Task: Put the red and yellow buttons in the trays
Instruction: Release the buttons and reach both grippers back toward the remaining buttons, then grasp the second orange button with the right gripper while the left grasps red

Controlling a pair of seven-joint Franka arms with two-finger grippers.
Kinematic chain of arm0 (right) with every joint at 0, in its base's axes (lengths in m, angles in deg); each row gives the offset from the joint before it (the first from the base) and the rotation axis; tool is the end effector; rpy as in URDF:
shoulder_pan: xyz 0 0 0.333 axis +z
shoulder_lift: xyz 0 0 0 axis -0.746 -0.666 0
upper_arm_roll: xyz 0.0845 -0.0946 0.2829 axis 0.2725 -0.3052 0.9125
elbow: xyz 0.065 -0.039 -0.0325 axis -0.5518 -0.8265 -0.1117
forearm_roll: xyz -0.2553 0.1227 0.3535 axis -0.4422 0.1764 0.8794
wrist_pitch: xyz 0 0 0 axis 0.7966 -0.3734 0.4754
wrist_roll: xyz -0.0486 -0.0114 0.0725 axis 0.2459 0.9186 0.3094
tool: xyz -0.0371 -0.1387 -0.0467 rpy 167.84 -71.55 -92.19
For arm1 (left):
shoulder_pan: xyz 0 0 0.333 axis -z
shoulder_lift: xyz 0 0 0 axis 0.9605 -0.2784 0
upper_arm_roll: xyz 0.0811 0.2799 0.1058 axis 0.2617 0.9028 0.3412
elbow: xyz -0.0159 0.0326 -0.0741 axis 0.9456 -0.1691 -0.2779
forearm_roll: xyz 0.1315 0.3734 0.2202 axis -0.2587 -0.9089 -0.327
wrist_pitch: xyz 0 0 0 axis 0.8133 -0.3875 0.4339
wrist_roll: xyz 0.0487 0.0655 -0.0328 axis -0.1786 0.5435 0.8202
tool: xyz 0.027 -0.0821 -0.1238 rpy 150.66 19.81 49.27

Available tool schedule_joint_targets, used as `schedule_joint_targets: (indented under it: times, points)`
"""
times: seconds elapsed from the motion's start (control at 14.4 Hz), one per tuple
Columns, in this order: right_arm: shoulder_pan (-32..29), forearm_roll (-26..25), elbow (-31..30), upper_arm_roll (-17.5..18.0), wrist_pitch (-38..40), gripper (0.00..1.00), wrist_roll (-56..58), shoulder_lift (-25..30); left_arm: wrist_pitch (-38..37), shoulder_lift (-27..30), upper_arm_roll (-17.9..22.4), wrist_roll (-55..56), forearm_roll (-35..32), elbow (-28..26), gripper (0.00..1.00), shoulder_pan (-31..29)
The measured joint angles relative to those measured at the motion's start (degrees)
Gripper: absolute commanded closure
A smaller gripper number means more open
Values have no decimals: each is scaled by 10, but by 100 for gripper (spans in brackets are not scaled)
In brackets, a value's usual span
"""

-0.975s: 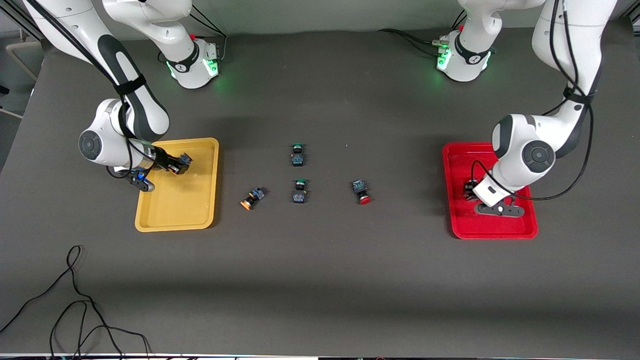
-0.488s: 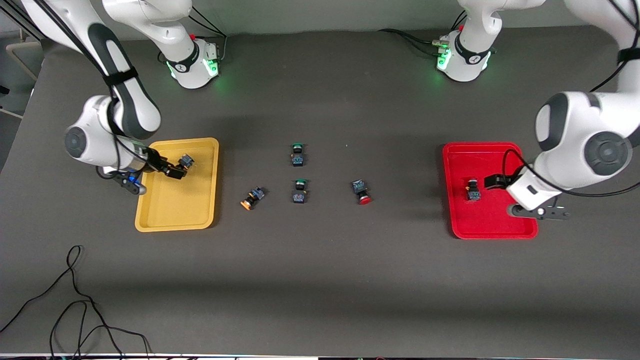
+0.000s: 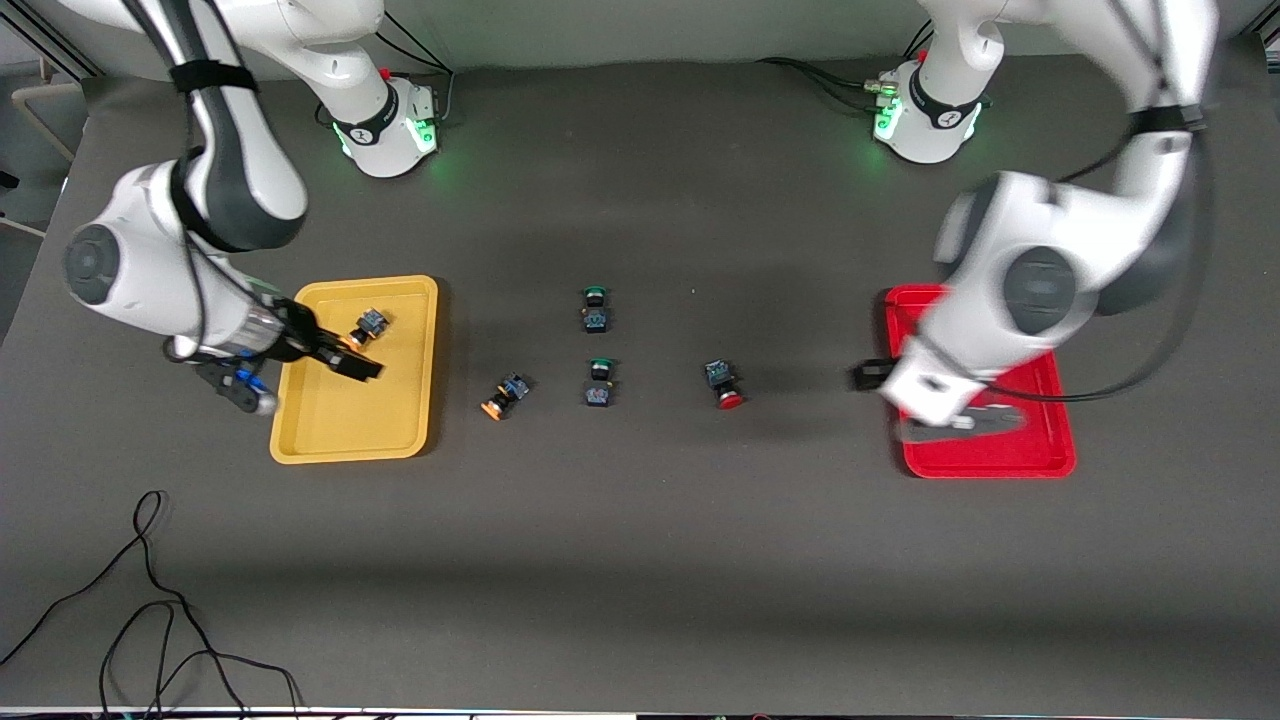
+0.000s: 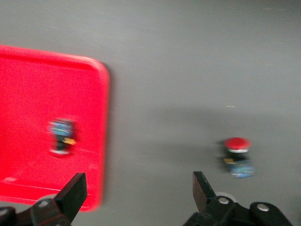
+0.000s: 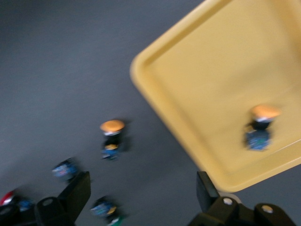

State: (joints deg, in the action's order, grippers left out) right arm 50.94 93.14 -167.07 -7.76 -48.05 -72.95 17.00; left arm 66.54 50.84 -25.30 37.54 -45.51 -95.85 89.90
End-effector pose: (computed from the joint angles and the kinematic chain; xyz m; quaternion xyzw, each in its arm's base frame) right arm 0.6023 0.1362 0.3024 -0.9464 0.3012 0.0786 0.0862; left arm 0.6328 -0.2765 0.3216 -0.9959 -0.0777 0.0450 0.0078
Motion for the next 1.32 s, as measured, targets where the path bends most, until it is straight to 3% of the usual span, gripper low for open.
schedule_joint_targets:
  times: [0.21,0.7,0.84,0.91,1.04,1.11,1.25,1.32]
  points:
    - [7,-5,49,55,-5,0,-60,-64,38,-61,-2,108,-1,48,0,81]
    - [29,-20,61,65,-130,0,-74,-206,201,-201,-1,201,-4,31,1,132]
    - [39,-53,52,67,-151,0,-111,-222,216,-218,0,215,-4,24,9,135]
    - [41,-66,49,73,-154,0,-130,-225,216,-220,0,221,-4,23,22,135]
    - [46,-92,44,84,-162,0,-169,-228,216,-220,1,227,-5,21,63,135]
    - [50,-100,41,86,-168,0,-183,-232,216,-221,2,228,-5,20,76,135]
    - [63,-106,32,86,-187,1,-197,-243,216,-221,2,230,-5,20,83,135]
    - [67,-112,27,86,-195,8,-199,-248,216,-221,3,230,-5,20,84,135]
